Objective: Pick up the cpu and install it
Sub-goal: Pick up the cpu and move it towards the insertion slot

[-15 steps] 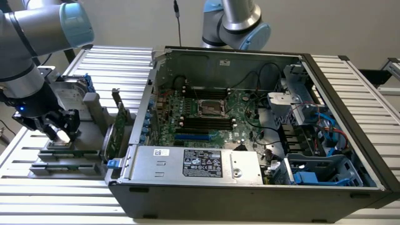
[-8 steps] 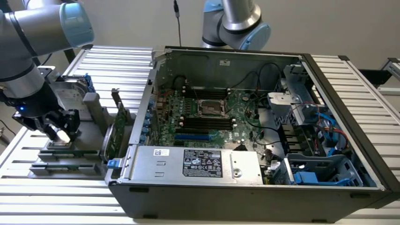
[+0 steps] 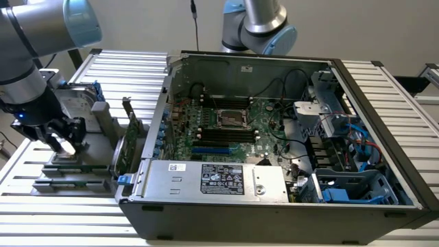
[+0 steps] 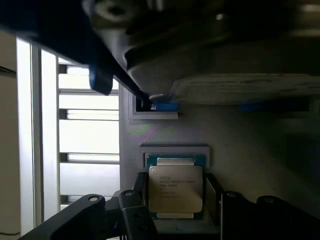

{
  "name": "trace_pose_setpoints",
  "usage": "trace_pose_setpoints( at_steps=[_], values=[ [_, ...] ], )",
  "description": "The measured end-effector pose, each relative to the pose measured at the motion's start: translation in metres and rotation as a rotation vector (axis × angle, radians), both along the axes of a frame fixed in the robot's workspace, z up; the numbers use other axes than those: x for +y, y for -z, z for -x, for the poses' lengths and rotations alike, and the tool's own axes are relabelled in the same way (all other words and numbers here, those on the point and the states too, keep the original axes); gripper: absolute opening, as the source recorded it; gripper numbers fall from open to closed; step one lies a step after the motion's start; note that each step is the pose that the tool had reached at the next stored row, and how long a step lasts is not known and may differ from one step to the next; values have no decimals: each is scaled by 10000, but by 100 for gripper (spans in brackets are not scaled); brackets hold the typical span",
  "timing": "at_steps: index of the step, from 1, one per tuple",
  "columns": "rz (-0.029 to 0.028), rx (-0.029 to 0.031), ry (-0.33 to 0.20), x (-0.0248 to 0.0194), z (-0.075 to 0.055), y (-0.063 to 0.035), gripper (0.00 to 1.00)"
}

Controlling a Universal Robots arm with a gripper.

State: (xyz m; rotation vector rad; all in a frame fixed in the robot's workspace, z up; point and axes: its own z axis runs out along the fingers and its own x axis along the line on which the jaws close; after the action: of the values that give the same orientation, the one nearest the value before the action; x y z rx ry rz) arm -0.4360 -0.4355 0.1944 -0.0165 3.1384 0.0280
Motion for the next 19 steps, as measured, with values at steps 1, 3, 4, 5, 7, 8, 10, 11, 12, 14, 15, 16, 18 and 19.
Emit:
trace_pose_setpoints(
  at_steps=[1,3,4,5,7,8,10,11,12,14,15,16,18,19],
  values=[
    [0,7,-1,0,0,-24,55],
    [1,30,0,0,0,-97,55],
    [0,42,-1,0,-1,-141,55],
    [0,56,-1,0,-3,-188,55],
    [0,82,-1,0,-7,-279,55],
    [0,93,-1,0,-11,-323,55],
    [0,115,-1,0,-19,-413,55],
    [0,125,-1,0,-25,-458,55],
    [0,136,-1,-1,-31,-508,55],
    [0,155,-1,0,-43,-597,55],
    [0,163,-1,0,-50,-642,55],
    [1,173,-1,0,-57,-687,55],
    [0,188,-2,0,-74,-778,55],
    [0,197,-3,-1,-85,-825,55]
  ],
)
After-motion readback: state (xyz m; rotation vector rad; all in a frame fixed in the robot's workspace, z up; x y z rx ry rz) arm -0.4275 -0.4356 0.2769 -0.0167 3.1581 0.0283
